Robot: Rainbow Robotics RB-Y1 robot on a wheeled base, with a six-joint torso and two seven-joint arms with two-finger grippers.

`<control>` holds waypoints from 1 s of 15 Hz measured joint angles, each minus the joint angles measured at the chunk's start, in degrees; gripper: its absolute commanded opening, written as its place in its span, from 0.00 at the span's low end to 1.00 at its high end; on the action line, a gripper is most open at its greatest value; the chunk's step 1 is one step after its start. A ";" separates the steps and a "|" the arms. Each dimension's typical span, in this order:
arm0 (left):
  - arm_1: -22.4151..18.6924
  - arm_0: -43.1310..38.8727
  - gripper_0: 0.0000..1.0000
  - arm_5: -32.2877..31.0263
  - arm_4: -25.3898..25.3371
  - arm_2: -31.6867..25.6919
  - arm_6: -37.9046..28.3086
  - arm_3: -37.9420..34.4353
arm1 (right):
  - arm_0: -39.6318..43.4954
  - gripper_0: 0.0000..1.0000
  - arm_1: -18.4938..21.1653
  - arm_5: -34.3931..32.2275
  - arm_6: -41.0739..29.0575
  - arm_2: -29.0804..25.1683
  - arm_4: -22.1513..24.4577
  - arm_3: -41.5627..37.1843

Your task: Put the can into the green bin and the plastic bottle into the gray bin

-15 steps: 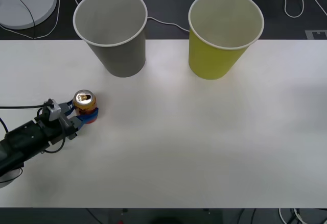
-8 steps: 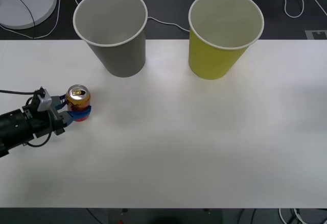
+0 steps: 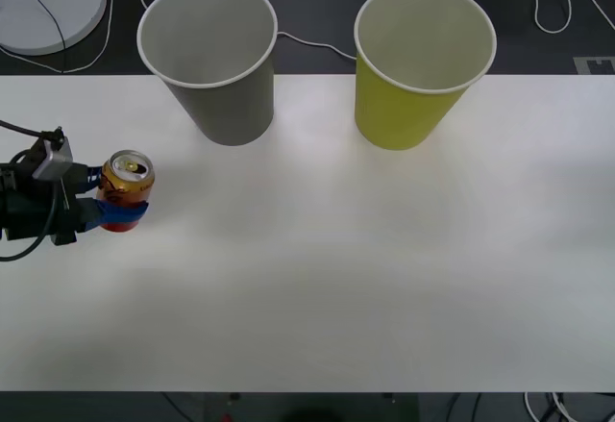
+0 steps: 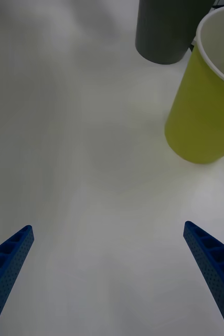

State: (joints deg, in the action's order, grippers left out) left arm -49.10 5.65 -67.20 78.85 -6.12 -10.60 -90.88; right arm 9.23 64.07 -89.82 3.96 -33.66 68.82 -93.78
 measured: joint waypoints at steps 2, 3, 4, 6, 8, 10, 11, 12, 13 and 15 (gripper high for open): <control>-2.52 0.05 0.00 -3.44 2.73 -1.79 -5.55 -4.82 | 0.00 1.00 0.00 0.00 0.00 0.00 0.00 0.00; -3.70 0.05 0.00 -5.02 3.94 -2.73 -8.42 -7.45 | 0.00 1.00 0.00 0.00 0.00 0.00 0.00 0.00; -4.85 0.08 0.00 -6.17 4.84 -3.51 -11.11 -9.93 | 0.00 1.00 0.00 0.00 0.00 0.00 0.00 0.00; -7.84 0.25 0.00 -6.87 6.22 -3.89 -18.01 -16.08 | 0.00 1.00 0.00 0.00 0.00 0.00 0.00 0.00; -11.04 0.39 0.01 -6.96 7.35 -3.93 -26.07 -22.58 | 0.00 1.00 0.00 0.00 0.00 0.00 0.00 0.00; -13.66 1.52 0.00 -6.93 6.99 -3.92 -32.79 -26.28 | 0.00 1.00 0.00 0.00 0.00 0.00 0.00 0.00; -14.31 2.37 0.00 -6.97 6.40 -3.91 -34.68 -26.53 | 0.00 1.00 0.00 0.00 0.00 0.00 0.00 0.00; -14.90 3.52 0.00 -7.04 6.29 -3.78 -36.41 -26.55 | 0.00 1.00 0.00 0.00 0.00 0.00 0.00 0.00; -15.60 5.48 0.01 -7.56 6.58 -3.17 -38.23 -26.55 | 0.00 1.00 0.00 0.00 0.00 0.00 0.00 0.00; -17.12 11.89 0.00 -10.03 7.85 0.10 -42.07 -26.55 | 0.00 1.00 0.00 0.00 0.00 0.00 0.00 0.00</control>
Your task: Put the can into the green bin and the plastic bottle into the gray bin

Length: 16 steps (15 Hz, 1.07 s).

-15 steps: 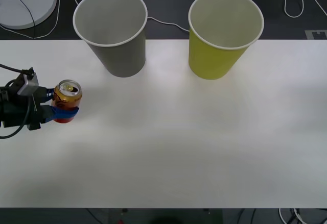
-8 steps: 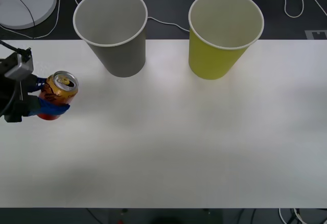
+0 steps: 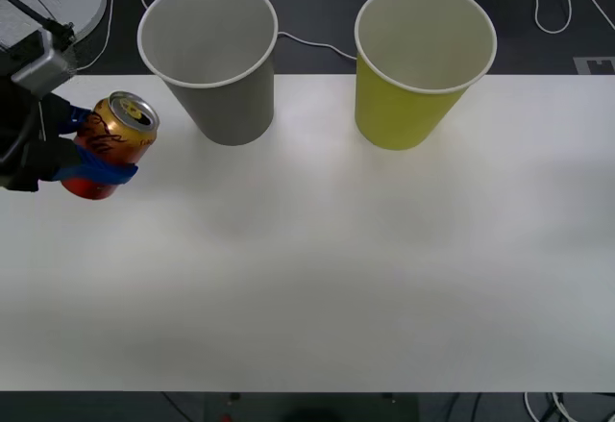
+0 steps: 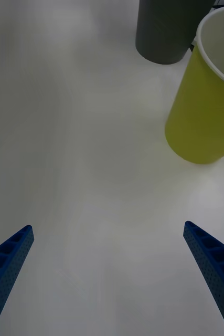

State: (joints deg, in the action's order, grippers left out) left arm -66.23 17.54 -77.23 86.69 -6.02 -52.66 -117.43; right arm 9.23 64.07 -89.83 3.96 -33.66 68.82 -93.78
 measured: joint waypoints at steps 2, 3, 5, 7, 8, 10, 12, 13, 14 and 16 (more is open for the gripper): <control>-1.55 7.32 0.00 -0.90 0.30 5.45 -3.70 0.08 | 0.00 1.00 0.00 0.00 0.00 0.00 0.00 0.00; -1.96 11.33 0.00 -1.21 -0.04 8.38 -5.33 0.38 | 0.00 1.00 0.00 0.00 0.00 0.00 0.00 0.00; -1.52 19.83 0.00 -2.40 -0.56 13.80 -8.01 2.35 | 0.00 1.00 0.00 0.00 0.00 0.00 0.00 0.00; -0.20 28.25 0.00 -3.09 -1.16 19.12 -9.34 5.72 | 0.00 1.00 0.00 0.00 0.00 0.00 0.00 0.00; 0.92 32.24 0.01 -3.12 -1.25 21.81 -9.96 7.79 | 0.00 1.00 0.00 0.00 0.00 0.00 0.00 0.00; 3.50 38.93 0.00 -3.12 -0.78 26.17 -11.63 11.38 | 0.00 1.00 0.00 0.00 0.00 0.00 0.00 0.00; 6.15 45.36 0.01 -3.12 0.04 30.36 -14.90 14.41 | 0.00 1.00 0.00 0.00 0.00 0.00 0.00 0.00; 7.15 48.68 0.00 -3.07 0.41 32.71 -15.73 15.99 | 0.00 1.00 0.00 0.00 0.00 0.00 0.00 0.00; 8.05 52.13 0.00 -2.80 0.68 35.35 -16.14 17.66 | 0.00 1.00 0.00 0.00 0.00 0.00 0.00 0.00; 10.40 58.38 0.00 -1.63 1.13 39.98 -16.95 21.62 | 0.00 1.00 0.00 0.00 0.00 0.00 0.00 0.00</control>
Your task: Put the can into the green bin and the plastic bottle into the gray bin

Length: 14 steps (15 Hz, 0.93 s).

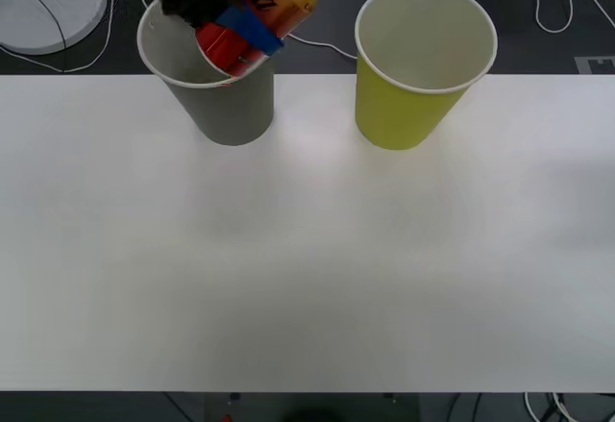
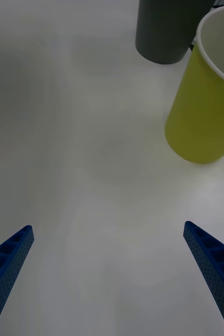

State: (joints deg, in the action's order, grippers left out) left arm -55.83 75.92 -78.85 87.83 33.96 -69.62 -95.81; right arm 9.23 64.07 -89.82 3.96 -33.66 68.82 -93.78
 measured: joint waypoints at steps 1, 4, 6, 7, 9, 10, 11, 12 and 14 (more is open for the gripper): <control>1.69 3.04 0.00 0.59 0.28 2.22 -0.17 2.53 | 0.00 1.00 0.00 0.00 0.00 0.00 0.00 0.00; 7.82 10.52 0.00 1.10 1.14 6.71 -0.25 11.28 | 0.00 1.00 0.00 0.00 0.00 0.00 0.00 0.00; 12.31 15.21 0.00 2.06 1.51 9.45 -0.25 17.69 | 0.00 1.00 0.00 0.00 0.00 0.00 0.00 0.00; 14.38 17.23 0.00 2.89 1.68 10.86 -0.25 20.51 | 0.00 1.00 0.00 0.00 0.00 0.00 0.00 0.00; 18.97 21.08 0.00 4.78 2.39 13.61 -0.26 27.09 | 0.00 1.00 0.00 0.00 0.00 0.00 0.00 0.00; 20.97 22.54 0.00 5.59 2.79 14.73 -0.28 29.95 | 0.00 1.00 0.00 0.00 0.00 0.00 0.00 0.00; 23.11 23.93 0.00 6.79 3.18 15.92 -0.33 32.91 | 0.00 1.00 0.00 0.00 0.00 0.00 0.00 0.00; 25.35 25.22 0.00 8.42 3.62 17.07 -0.37 36.13 | 0.00 1.00 0.00 0.00 0.00 0.00 0.00 0.00; 29.01 26.48 0.00 11.70 4.92 17.95 -0.43 41.63 | 0.00 1.00 0.00 0.00 0.00 0.00 0.00 0.00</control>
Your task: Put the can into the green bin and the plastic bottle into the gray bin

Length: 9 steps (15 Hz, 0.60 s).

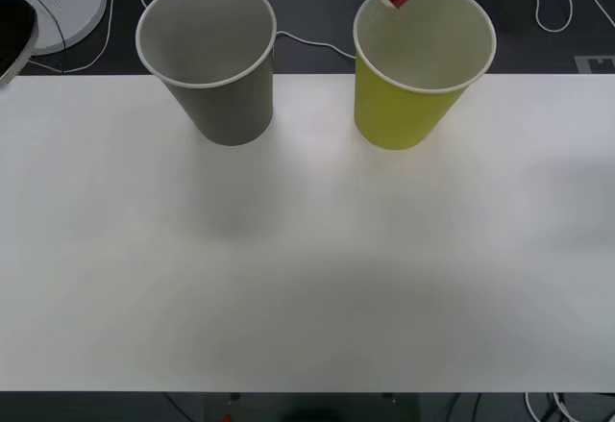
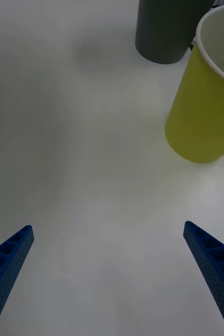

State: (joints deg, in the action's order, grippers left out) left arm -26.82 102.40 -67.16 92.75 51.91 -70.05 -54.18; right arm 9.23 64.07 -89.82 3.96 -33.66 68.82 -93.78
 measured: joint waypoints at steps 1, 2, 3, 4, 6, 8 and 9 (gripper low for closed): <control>1.69 0.29 0.00 1.54 1.42 0.03 -0.03 2.50 | 0.00 1.00 0.00 0.00 0.00 0.00 0.00 0.00; 3.33 0.41 0.00 3.18 2.99 0.04 -0.11 4.55 | 0.00 1.00 0.00 0.00 0.00 0.00 0.00 0.00; 4.85 0.43 0.00 4.57 4.04 0.04 -0.20 6.14 | 0.00 1.00 0.00 0.00 0.00 0.00 0.00 0.00; 6.22 0.44 0.00 5.63 4.57 0.04 -0.29 7.66 | 0.00 1.00 0.00 0.00 0.00 0.00 0.00 0.00; 8.20 0.44 0.00 6.20 5.03 0.07 -0.29 9.49 | 0.00 1.00 0.00 0.00 0.00 0.00 0.00 0.00; 9.28 0.44 0.00 5.95 5.19 0.68 -0.30 10.20 | 0.00 1.00 0.00 0.00 0.00 0.00 0.00 0.00; 9.68 0.44 0.00 5.93 5.24 0.81 -0.34 10.55 | 0.00 1.00 0.00 0.00 0.00 0.00 0.00 0.00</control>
State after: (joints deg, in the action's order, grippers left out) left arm -17.14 102.84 -61.22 97.99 52.71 -70.39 -43.62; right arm 9.23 64.07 -89.82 3.96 -33.66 68.82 -93.78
